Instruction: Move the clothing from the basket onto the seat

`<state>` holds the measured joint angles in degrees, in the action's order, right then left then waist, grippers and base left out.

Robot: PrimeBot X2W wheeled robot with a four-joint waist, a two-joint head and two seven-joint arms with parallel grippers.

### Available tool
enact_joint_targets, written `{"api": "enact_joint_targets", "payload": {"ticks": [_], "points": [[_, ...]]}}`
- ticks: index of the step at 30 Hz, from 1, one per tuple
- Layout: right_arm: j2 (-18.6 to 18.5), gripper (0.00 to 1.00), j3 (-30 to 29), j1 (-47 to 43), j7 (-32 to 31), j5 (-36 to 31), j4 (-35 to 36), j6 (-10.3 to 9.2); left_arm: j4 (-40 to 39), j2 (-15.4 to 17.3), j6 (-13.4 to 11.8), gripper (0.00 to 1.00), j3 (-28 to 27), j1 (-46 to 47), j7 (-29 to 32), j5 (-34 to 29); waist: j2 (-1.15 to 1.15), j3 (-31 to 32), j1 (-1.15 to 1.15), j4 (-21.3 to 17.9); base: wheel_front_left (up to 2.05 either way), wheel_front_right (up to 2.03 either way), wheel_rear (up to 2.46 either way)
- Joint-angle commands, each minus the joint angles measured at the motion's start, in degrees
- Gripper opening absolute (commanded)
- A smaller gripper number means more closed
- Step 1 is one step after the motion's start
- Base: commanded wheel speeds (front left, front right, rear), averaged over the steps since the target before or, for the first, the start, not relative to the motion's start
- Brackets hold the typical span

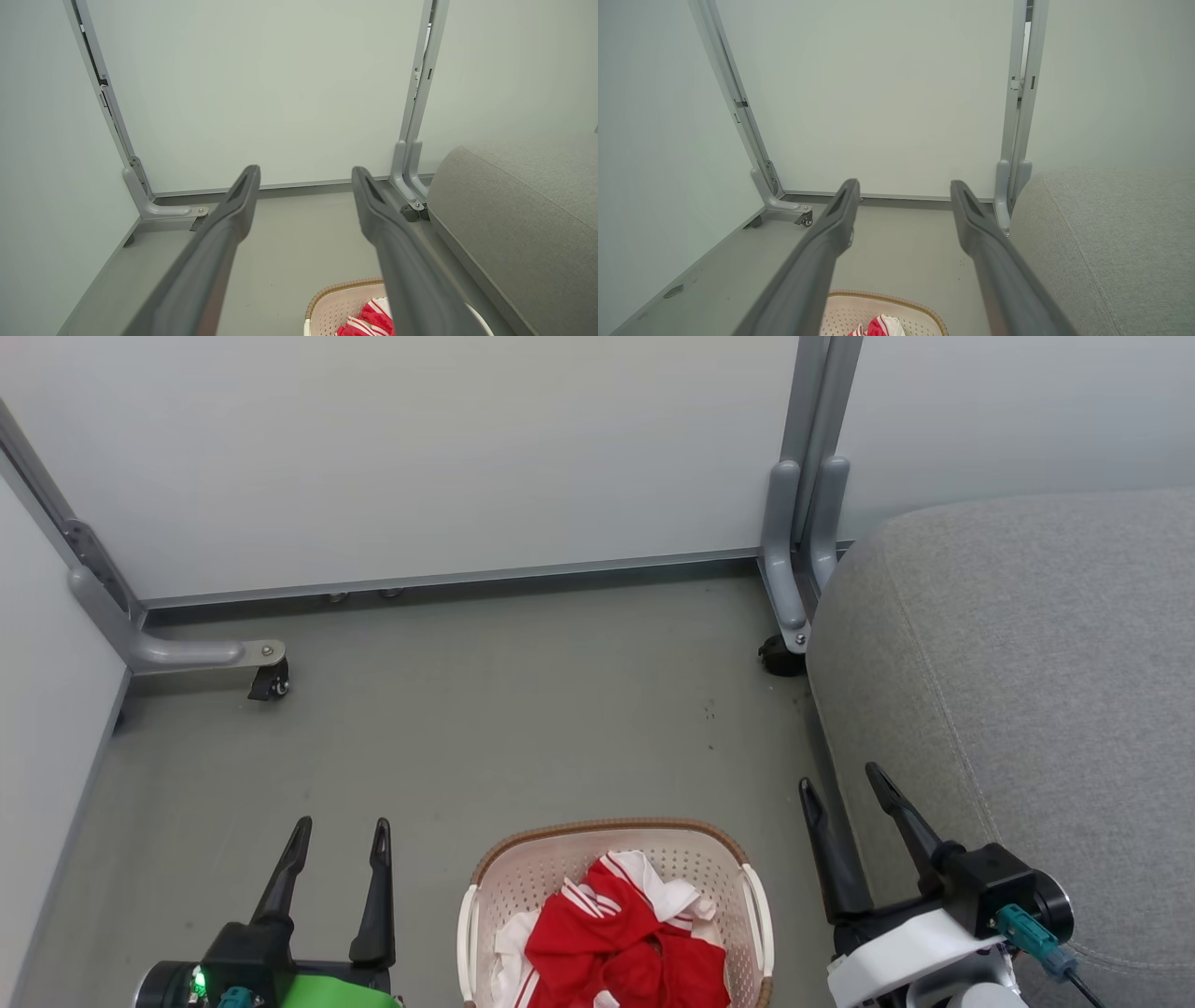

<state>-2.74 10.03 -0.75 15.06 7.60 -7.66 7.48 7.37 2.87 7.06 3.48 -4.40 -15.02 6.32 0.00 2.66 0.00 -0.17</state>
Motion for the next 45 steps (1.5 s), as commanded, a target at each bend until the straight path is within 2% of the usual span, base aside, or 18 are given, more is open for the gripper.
{"api": "enact_joint_targets", "payload": {"ticks": [1, 7, 14, 21, 31, 38, 45], "points": [[-0.3, 1.00, 0.1, -0.6, 0.2, -0.3, -0.1, 0.02, 0.0, 0.1, 0.1, 1.00, 0.0, -0.9, -0.2, 0.1, 0.00, 0.0, 0.00, 0.0, 0.00, 0.00, 0.00], [-0.3, 1.00, -0.2, -0.4, 0.2, 0.2, -0.2, 0.02, 0.8, 0.1, 0.1, 1.00, 0.7, -0.7, -0.2, 0.6, 0.00, -0.6, 0.00, -0.2, 0.00, 0.00, 0.00], [-0.2, 1.00, -3.5, -1.1, 0.2, -0.6, -0.8, 0.02, 3.0, 0.1, 0.3, 1.00, 2.5, 1.5, -0.2, 0.6, 0.00, -3.9, 0.00, -0.1, 0.00, 0.00, 0.00], [-0.2, 1.00, -7.2, 3.6, 0.2, -3.2, 1.7, 0.01, 6.2, 0.2, 0.5, 1.00, 5.5, 7.8, -0.2, -0.6, 0.00, -14.6, 0.00, -0.9, 0.00, 0.00, 0.00], [-0.2, 1.00, -9.8, 11.0, 0.2, -3.9, 5.8, 0.01, 12.7, 6.6, 0.5, 1.00, 20.4, 23.7, -0.2, 2.0, 0.00, -31.2, 0.00, -2.2, 0.00, 0.00, 0.00], [-0.2, 1.00, -10.6, 14.7, 0.2, -3.0, 8.3, 0.01, 16.8, 11.2, 0.5, 1.00, 29.9, 33.6, -0.2, 1.8, 0.00, -40.0, 0.00, -3.9, 0.00, 0.00, 0.00], [-0.2, 1.00, -10.8, 19.3, 0.2, -2.1, 12.0, 0.01, 22.3, 14.9, 0.5, 1.00, 36.2, 42.7, -0.2, -2.3, 0.00, -48.5, 0.00, -5.8, 0.00, 0.00, 0.00]]}}
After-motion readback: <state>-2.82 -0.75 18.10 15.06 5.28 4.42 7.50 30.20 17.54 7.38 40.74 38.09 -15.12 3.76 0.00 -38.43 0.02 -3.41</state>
